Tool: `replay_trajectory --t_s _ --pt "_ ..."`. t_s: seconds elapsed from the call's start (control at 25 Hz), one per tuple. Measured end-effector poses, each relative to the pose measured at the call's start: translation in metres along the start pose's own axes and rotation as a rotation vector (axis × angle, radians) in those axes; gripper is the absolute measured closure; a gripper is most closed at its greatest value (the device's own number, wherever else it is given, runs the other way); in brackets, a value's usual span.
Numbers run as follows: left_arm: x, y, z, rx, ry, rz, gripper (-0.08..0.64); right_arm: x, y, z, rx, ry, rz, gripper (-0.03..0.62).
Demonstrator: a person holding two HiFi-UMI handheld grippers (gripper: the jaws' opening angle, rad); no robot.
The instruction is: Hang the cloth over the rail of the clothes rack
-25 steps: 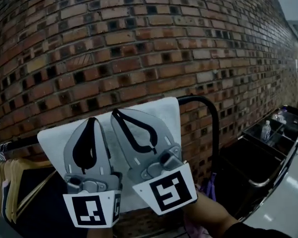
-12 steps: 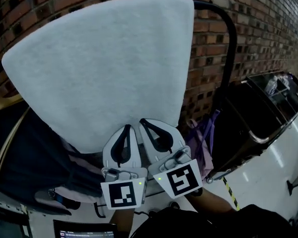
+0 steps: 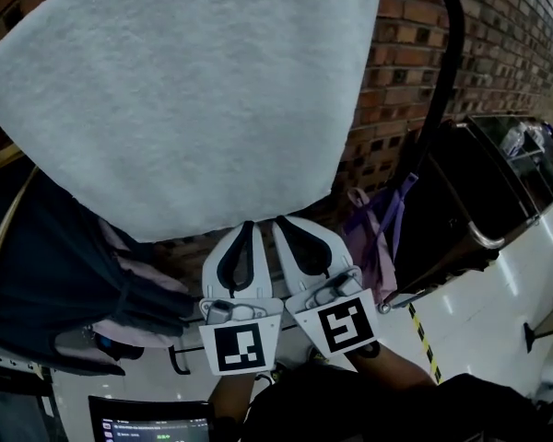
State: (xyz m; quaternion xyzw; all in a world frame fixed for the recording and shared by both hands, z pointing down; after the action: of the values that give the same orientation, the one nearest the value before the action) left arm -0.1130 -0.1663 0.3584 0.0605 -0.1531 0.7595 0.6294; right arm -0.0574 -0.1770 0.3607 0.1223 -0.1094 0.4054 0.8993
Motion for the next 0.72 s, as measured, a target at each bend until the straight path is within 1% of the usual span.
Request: replay_trajectory --t_s 0.28,0.72 --pt "-0.0007 -0.0025 0.003 0.02 0.001 0.002 0.554 0.0006 -0.0013 0.0021 -0.001 -0.004 0.003 0.588" --pt "-0.003 -0.0012 0.0052 0.024 -0.003 0.005 0.554 -0.0017 -0.0014 0.0044 0.011 -0.005 -0.001 0.588"
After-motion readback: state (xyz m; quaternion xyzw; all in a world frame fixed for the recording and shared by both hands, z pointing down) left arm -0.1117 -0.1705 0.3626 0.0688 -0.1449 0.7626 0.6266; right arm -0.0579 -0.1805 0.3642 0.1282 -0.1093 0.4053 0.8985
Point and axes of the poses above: the fingertips, and each gripper's own axes: x backward along the fingers, y to its left, z out of its underside, the point moved 2 cm from there along x, backward along the fingers, and after that the axes turned 6 degrees about -y, right-handed, at the moved point
